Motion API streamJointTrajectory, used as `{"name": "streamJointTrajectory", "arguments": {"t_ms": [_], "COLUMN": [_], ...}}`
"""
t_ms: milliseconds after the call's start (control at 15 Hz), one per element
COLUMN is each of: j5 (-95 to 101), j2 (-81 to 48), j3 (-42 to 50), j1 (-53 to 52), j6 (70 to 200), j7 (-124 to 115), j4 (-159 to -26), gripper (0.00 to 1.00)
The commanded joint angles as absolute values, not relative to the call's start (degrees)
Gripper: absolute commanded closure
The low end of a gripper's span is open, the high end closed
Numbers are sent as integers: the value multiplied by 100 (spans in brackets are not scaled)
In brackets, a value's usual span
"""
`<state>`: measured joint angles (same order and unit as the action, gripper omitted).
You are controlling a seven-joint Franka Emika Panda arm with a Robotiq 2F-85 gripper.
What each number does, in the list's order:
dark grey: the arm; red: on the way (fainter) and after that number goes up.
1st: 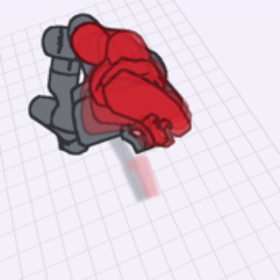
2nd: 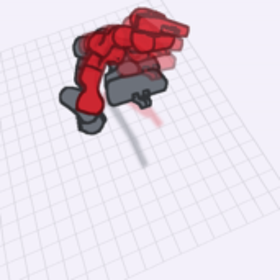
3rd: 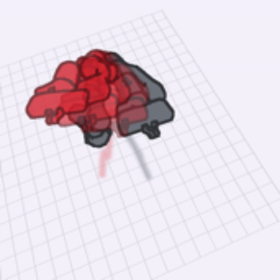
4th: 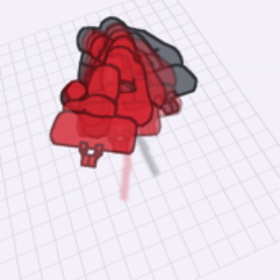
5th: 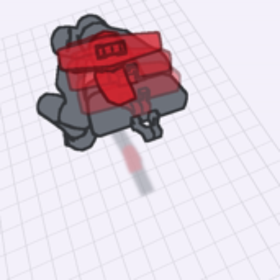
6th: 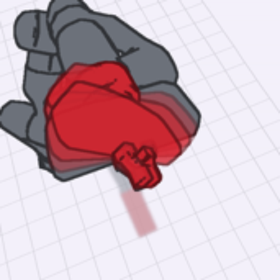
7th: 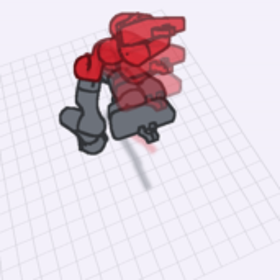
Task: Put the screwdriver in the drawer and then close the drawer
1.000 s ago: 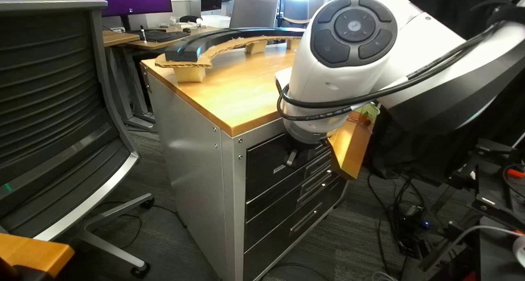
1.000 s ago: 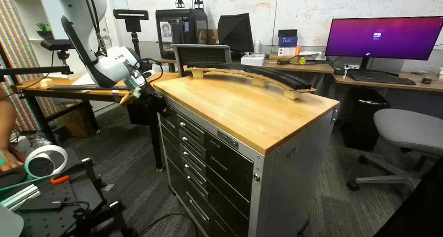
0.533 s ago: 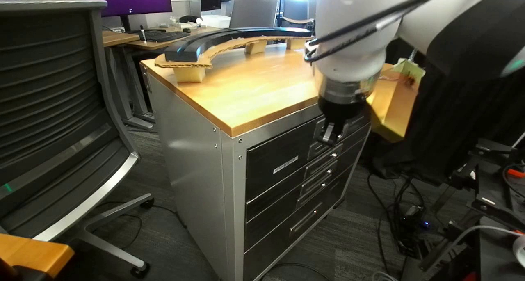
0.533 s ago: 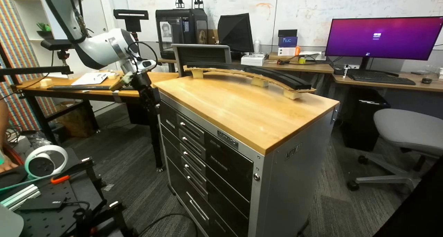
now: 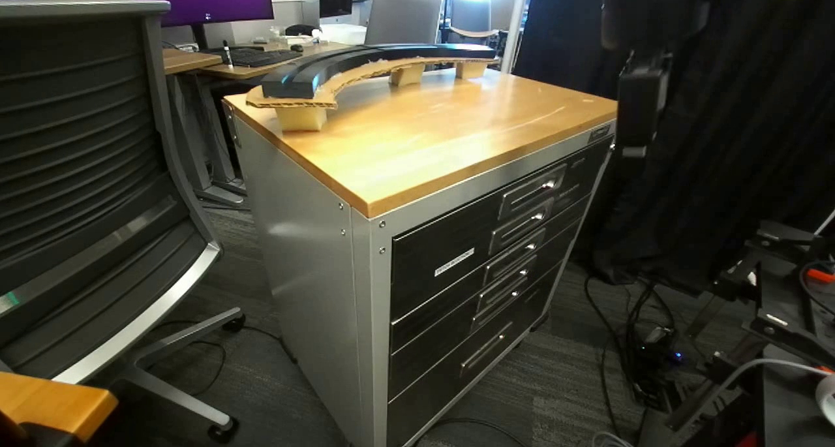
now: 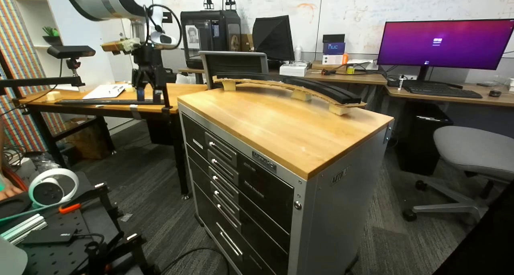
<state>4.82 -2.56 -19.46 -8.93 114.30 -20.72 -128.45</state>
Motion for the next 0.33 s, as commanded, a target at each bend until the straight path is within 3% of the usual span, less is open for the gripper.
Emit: {"name": "streamJointTrajectory", "arguments": {"t_ms": [0, 267], "j5": [-424, -525], "j2": [810, 931], "j3": [-1632, -1552], "j1": [-1020, -1033], "j6": [10564, 10380], "j7": [-1334, -1345], "j4": [-12694, -12586], "gripper": [0, 0]}}
